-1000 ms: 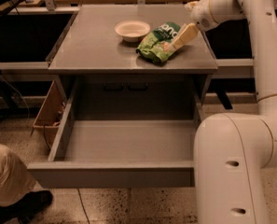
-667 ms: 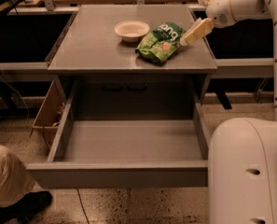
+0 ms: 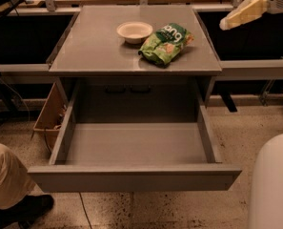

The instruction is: Pick green rice chip bag from top drawer and place on counter

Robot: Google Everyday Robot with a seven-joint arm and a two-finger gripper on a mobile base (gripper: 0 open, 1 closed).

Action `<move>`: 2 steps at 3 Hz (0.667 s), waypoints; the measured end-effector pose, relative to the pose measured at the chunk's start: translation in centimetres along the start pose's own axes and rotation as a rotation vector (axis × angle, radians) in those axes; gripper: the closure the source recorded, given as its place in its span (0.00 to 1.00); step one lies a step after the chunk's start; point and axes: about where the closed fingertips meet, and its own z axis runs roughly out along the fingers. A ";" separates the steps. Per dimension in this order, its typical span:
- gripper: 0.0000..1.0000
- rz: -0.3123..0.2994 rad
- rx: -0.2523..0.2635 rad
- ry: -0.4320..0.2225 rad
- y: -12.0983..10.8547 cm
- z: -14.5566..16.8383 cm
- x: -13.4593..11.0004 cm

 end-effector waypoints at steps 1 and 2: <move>0.00 0.032 0.054 0.012 0.1 -4.6 -1.9; 0.00 0.030 0.049 0.011 0.1 -4.3 -1.8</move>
Offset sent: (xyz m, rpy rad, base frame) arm -0.0226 -0.0215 0.0256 0.0113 0.0011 -0.0498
